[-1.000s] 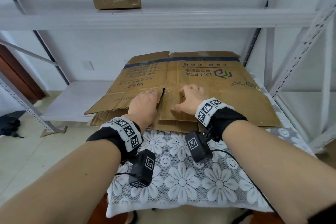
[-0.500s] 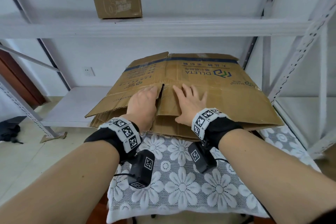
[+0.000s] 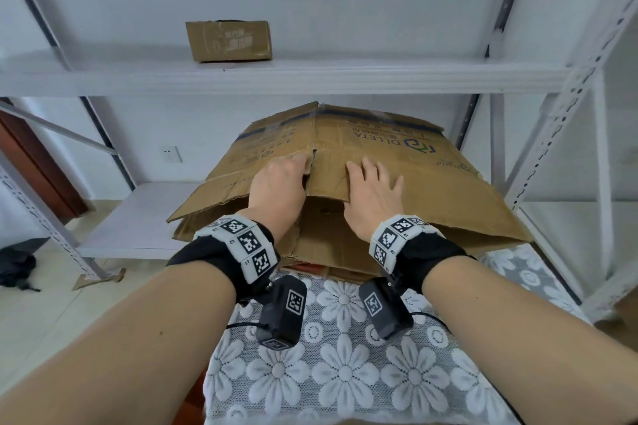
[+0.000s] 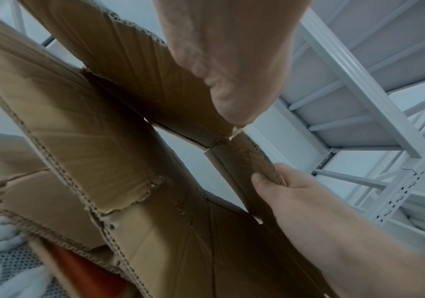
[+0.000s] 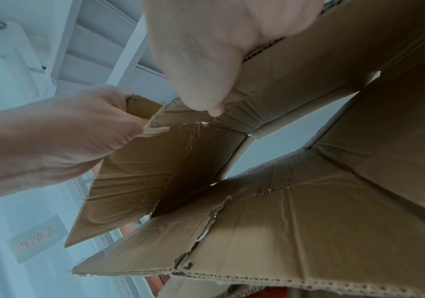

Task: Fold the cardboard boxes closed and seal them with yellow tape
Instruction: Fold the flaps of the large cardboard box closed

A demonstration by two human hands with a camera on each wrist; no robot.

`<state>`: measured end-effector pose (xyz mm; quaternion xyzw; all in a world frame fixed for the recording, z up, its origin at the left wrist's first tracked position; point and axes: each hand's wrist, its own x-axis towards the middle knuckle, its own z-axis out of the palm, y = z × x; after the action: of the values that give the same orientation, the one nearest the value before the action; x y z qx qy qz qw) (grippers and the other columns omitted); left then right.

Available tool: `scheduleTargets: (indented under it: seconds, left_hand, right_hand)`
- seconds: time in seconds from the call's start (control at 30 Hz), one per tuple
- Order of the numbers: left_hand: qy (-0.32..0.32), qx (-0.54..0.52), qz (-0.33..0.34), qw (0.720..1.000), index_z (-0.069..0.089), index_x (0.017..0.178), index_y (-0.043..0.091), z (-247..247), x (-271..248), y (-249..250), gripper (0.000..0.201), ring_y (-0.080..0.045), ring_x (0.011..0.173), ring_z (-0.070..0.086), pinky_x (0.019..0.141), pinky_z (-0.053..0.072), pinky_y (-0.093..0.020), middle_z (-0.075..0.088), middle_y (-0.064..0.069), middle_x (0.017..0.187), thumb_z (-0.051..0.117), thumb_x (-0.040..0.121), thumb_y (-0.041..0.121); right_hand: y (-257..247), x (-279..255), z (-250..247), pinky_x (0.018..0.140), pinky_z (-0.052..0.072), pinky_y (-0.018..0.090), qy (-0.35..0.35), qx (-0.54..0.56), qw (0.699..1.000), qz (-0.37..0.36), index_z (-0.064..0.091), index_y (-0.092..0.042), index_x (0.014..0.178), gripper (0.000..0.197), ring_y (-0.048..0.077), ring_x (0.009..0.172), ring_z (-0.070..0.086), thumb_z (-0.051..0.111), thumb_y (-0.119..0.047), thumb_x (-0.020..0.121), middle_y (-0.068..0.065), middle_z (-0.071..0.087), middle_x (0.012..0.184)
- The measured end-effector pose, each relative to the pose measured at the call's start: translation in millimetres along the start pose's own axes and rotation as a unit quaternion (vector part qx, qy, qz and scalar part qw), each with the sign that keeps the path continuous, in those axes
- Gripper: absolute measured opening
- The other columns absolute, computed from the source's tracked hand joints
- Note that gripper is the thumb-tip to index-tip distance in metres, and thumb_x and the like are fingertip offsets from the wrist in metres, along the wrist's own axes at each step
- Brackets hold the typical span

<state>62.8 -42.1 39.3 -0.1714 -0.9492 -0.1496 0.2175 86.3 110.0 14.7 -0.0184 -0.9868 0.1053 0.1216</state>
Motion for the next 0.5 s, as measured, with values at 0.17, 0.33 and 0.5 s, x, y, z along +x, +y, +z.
scheduleTargets:
  seconds: [0.17, 0.33, 0.5]
  left_hand:
    - [0.031, 0.006, -0.004, 0.999, 0.061, 0.121, 0.018, -4.1, 1.8, 7.6, 0.039, -0.026, 0.107, 0.058, 0.088, 0.044, -0.035, 0.066, -0.004, 0.115, 0.051, 0.087, 0.001]
    - [0.050, 0.109, -0.094, 0.988, 0.056, 0.126, 0.020, -10.1, 1.7, 7.0, 0.042, -0.029, 0.124, 0.048, 0.116, 0.019, -0.050, 0.058, -0.006, 0.129, 0.060, 0.084, 0.018]
    - [0.049, 0.098, -0.179, 0.978, 0.048, 0.136, 0.019, -19.7, 3.9, -4.4, 0.058, -0.033, 0.136, 0.033, 0.116, 0.018, -0.052, 0.040, -0.010, 0.148, 0.066, 0.081, 0.020]
  right_hand:
    - [6.9, 0.6, -6.9, 0.115, 0.013, 0.057, 0.005, 0.042, 0.999, 0.021, 0.018, -0.019, 0.149, 0.064, 0.030, 0.145, 0.010, 0.051, -0.028, 0.094, 0.009, 0.014, 0.158]
    - [16.7, 2.1, -13.2, 0.116, 0.015, 0.053, 0.023, 0.089, 0.995, 0.046, 0.019, -0.018, 0.149, 0.060, 0.028, 0.145, 0.013, 0.047, -0.023, 0.096, 0.010, 0.018, 0.157]
    - [18.3, 3.3, -17.2, 0.116, 0.015, 0.052, 0.040, 0.111, 0.992, 0.054, 0.018, -0.017, 0.150, 0.060, 0.028, 0.145, 0.014, 0.045, -0.023, 0.096, 0.011, 0.019, 0.157]
